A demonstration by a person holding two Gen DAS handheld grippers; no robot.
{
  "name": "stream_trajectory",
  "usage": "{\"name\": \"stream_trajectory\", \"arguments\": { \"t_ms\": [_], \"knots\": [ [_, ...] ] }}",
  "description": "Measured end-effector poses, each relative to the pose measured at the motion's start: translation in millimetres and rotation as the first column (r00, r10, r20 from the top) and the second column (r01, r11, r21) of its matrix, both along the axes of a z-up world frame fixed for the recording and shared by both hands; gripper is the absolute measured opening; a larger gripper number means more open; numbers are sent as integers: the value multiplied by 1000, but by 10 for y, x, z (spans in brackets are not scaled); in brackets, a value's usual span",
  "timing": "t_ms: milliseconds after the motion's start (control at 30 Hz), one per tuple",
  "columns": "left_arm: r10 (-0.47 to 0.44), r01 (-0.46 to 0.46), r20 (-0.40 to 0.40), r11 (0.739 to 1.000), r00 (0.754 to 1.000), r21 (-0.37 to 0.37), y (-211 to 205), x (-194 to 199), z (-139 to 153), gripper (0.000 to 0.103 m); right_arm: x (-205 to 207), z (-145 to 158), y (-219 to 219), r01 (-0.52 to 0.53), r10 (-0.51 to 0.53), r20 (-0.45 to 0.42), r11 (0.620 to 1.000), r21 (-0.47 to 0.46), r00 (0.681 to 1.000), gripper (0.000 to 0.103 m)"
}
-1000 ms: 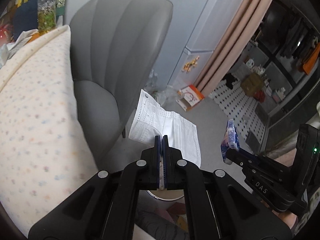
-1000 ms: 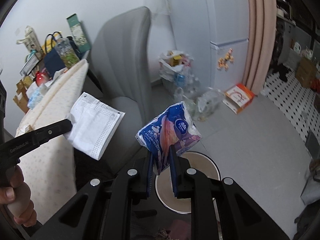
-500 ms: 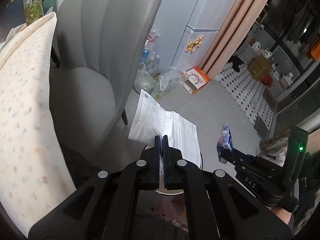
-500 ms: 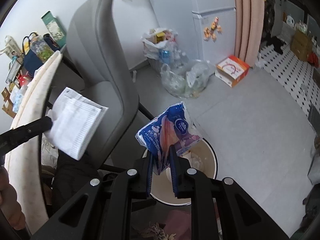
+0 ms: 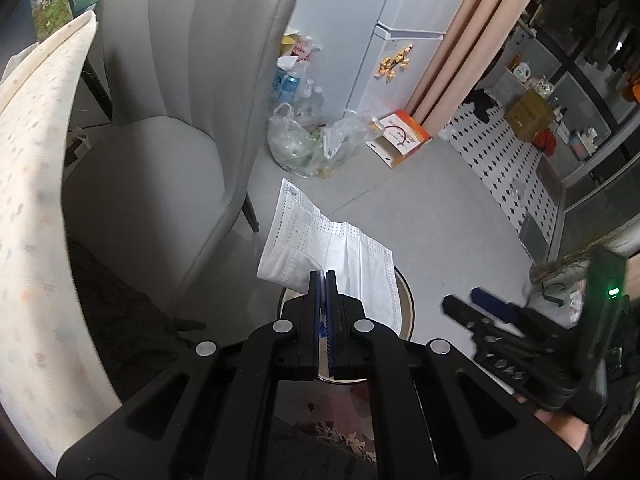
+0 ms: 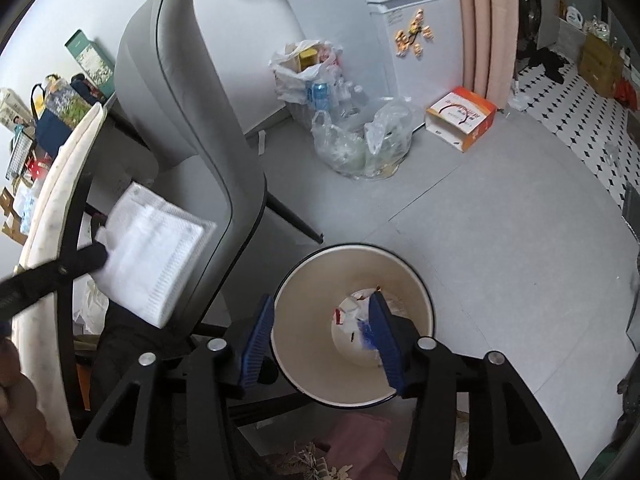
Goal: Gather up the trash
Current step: 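Open the left gripper over the bin to drop the white paper, then move both tools back over the table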
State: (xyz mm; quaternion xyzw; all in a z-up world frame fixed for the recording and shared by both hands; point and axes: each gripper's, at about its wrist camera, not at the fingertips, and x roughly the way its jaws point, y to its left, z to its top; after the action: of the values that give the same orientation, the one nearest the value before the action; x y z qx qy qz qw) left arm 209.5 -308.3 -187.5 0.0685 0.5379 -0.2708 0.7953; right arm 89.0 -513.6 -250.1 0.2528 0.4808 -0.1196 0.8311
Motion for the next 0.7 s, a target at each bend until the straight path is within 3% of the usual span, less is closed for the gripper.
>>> {"name": "stream_trajectory", "arguments": {
  "t_ms": [433, 467, 500, 567, 700],
  "knots": [
    [-73, 73, -68, 997, 995, -11, -451, -152, -246, 6, -438, 625, -373, 97, -92, 90, 994, -56, 992, 61],
    [-80, 79, -79, 997, 994, -18, -469, -149, -256, 15, -458, 668, -387, 104, -97, 100, 993, -61, 990, 61],
    [-89, 86, -92, 996, 992, -31, -484, -151, -256, 32, -471, 693, -389, 109, -102, 105, 992, -66, 989, 63],
    [-82, 79, -74, 996, 994, -52, -465, -161, -205, 58, -493, 738, -392, 118, -110, 114, 991, -67, 987, 64],
    [-72, 65, -83, 994, 994, -86, -418, -134, -114, 66, -506, 809, -352, 121, -112, 126, 990, -67, 986, 64]
  ]
}}
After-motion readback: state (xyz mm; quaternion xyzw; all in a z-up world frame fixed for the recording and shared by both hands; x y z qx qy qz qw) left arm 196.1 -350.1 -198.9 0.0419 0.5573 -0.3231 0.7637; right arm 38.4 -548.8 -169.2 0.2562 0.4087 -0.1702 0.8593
